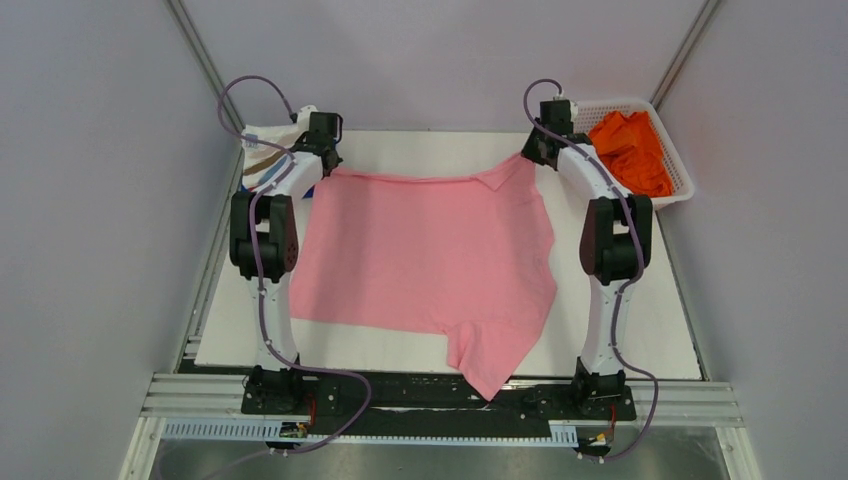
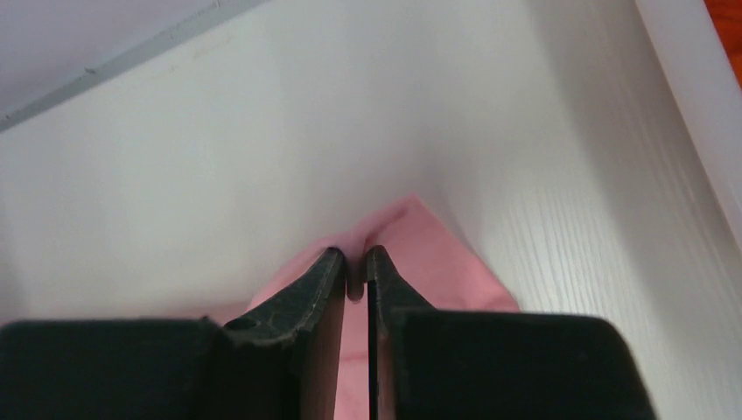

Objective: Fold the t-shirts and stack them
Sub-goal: Flatten out the tshirt

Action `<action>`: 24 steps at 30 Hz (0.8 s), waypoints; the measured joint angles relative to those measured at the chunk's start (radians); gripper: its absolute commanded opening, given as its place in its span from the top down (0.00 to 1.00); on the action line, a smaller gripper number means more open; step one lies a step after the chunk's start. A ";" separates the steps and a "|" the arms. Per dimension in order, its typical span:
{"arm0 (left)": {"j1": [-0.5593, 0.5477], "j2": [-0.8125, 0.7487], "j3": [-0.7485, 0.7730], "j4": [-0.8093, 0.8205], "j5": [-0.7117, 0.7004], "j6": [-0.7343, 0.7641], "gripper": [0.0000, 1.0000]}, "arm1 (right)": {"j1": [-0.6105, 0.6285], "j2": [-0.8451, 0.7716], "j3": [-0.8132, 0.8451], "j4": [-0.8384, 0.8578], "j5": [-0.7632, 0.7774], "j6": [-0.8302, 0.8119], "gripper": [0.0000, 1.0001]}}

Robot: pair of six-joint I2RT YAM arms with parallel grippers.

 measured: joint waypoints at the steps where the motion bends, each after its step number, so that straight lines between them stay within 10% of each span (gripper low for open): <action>1: 0.000 0.016 0.023 -0.013 0.006 -0.014 0.28 | -0.009 0.057 0.072 -0.001 -0.024 0.002 0.43; 5: 0.002 0.033 0.048 -0.027 0.045 -0.023 0.01 | -0.030 0.156 0.176 -0.005 -0.129 0.003 0.15; 24: -0.035 -0.211 -0.206 0.087 0.330 -0.030 0.00 | 0.014 -0.025 -0.151 0.074 -0.354 0.015 0.00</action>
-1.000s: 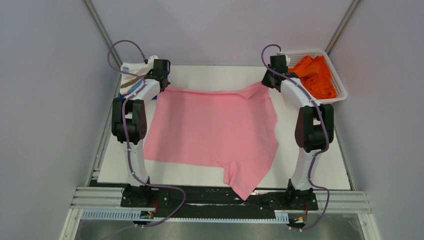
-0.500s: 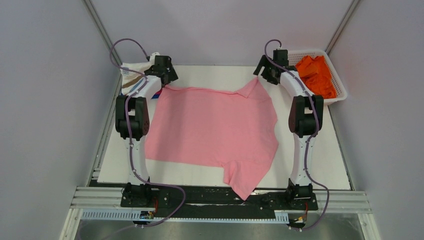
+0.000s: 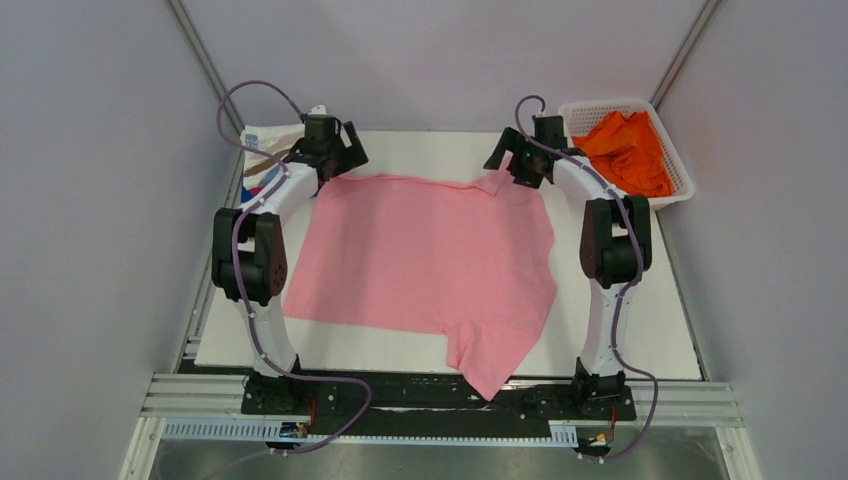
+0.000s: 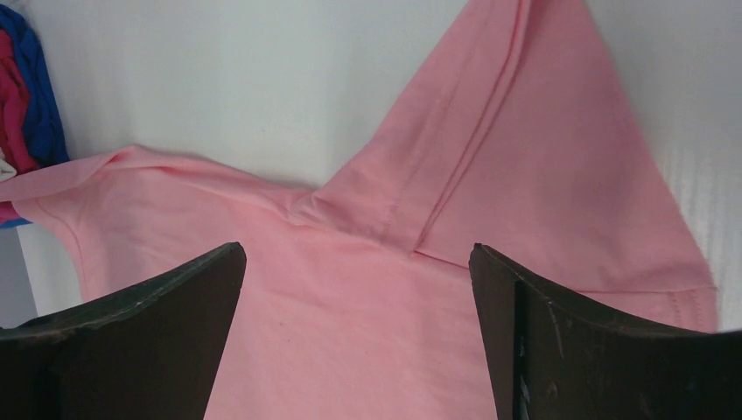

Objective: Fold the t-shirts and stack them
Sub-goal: Flatten out the tshirt

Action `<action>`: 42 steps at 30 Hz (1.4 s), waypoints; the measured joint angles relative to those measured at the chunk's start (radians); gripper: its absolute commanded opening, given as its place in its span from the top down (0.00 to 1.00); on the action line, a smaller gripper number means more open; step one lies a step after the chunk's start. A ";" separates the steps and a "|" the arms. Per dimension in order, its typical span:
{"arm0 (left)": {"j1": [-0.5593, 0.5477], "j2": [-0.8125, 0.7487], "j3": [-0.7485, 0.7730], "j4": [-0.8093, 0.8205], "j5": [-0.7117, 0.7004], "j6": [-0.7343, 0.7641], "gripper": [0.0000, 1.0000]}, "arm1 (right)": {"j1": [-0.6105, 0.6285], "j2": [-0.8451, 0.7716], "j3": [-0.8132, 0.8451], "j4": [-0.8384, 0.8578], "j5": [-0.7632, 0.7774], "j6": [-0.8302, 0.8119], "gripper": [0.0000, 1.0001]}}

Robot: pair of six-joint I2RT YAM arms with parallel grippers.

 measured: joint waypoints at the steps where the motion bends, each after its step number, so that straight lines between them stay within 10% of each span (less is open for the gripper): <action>1: -0.008 -0.008 -0.005 0.000 0.004 0.000 0.00 | 0.007 0.001 0.000 0.006 -0.006 0.003 0.00; 20: -0.077 -0.063 -0.277 0.021 0.052 -0.030 0.00 | 0.051 0.119 0.019 0.067 -0.027 0.045 0.00; 42: -0.077 -0.063 -0.299 0.021 0.035 -0.030 0.00 | 0.131 0.437 0.308 0.555 -0.059 0.184 0.00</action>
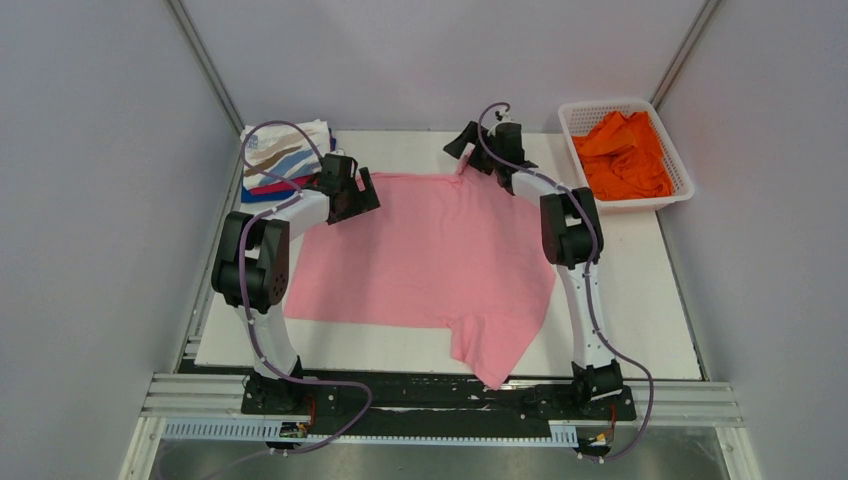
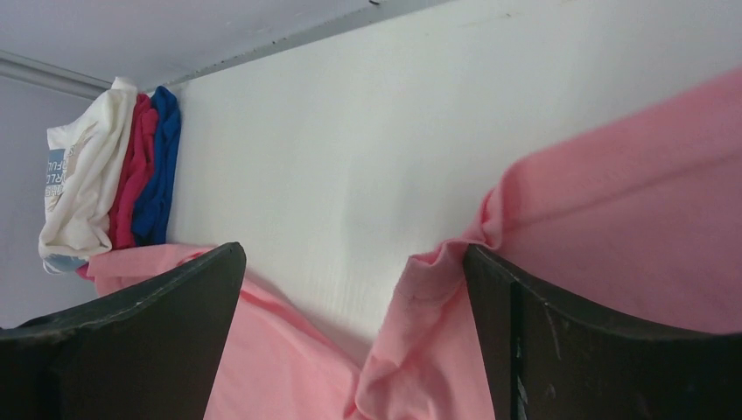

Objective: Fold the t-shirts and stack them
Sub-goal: Flatten out the tshirt

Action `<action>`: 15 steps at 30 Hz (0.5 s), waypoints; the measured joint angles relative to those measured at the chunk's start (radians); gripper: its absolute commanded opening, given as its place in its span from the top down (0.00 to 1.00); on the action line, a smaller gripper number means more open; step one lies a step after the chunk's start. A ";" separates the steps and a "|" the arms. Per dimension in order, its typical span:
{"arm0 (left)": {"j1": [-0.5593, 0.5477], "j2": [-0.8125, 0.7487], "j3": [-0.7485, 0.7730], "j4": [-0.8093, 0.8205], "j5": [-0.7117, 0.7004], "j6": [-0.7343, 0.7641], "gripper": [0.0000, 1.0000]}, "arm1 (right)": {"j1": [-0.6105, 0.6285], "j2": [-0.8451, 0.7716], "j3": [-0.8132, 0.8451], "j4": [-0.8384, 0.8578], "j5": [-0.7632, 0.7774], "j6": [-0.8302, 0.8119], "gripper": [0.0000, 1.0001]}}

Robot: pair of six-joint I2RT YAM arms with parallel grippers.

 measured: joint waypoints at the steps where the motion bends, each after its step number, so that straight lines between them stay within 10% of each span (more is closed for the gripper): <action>1: 0.000 0.000 0.000 0.000 0.000 0.000 0.00 | 0.005 0.027 0.043 0.000 0.005 -0.002 0.00; 8: 0.000 0.000 0.000 -0.002 0.000 0.000 0.00 | 0.024 0.093 0.223 -0.042 0.064 -0.104 0.00; 15: 0.000 0.000 0.001 -0.011 -0.008 0.000 0.00 | 0.018 -0.155 -0.035 -0.182 0.180 -0.239 0.00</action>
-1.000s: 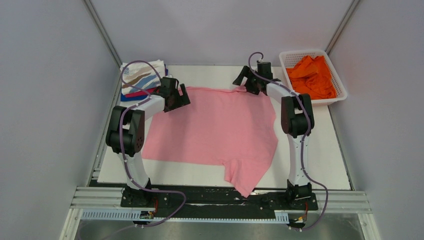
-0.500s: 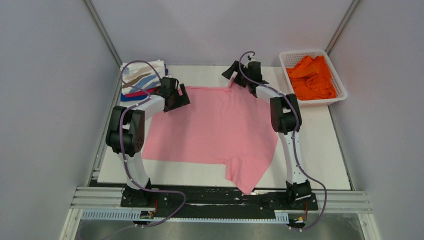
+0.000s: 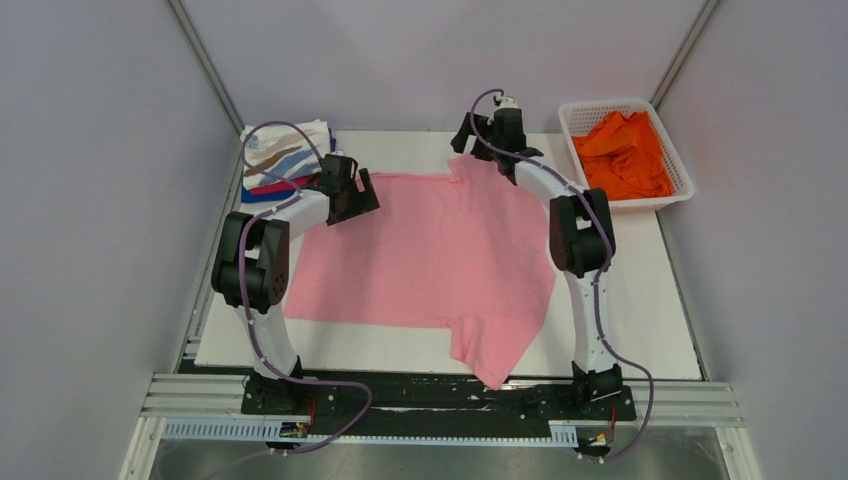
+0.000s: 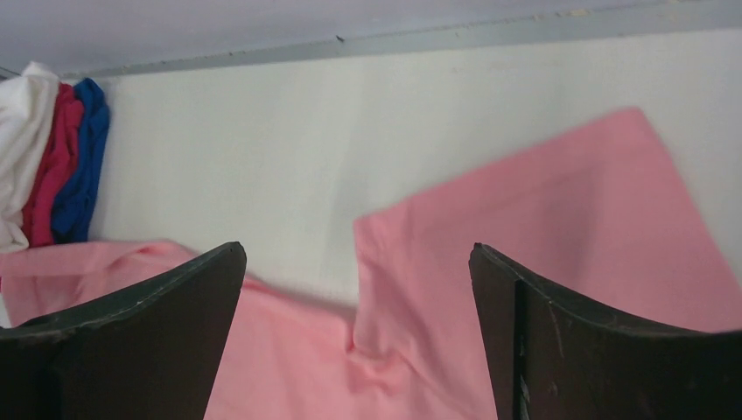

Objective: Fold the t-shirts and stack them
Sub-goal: Flatten out the tshirt

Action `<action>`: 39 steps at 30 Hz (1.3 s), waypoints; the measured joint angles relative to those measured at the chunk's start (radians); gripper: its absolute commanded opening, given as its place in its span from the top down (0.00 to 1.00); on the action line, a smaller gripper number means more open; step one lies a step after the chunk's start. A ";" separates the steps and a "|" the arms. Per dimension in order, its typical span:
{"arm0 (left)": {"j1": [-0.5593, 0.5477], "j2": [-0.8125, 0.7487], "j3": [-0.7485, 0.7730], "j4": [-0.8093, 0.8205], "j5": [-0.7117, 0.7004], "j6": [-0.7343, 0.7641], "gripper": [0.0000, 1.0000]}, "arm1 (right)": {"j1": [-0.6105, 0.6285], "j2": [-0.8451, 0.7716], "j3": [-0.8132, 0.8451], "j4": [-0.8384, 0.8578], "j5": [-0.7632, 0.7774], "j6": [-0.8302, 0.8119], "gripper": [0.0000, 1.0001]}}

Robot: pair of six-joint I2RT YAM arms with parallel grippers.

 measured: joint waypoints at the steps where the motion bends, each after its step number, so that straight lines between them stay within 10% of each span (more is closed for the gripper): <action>1: 0.000 0.000 0.000 -0.003 -0.002 -0.001 0.00 | -0.002 -0.050 -0.047 -0.027 0.018 -0.009 0.00; 13: -0.002 -0.076 -0.102 0.005 0.022 -0.032 0.00 | -0.016 -0.485 -0.590 -0.234 0.138 0.032 0.00; 39: -0.014 0.028 -0.022 0.056 0.056 -0.071 0.00 | -0.162 -0.132 -0.196 -0.347 0.198 0.041 0.00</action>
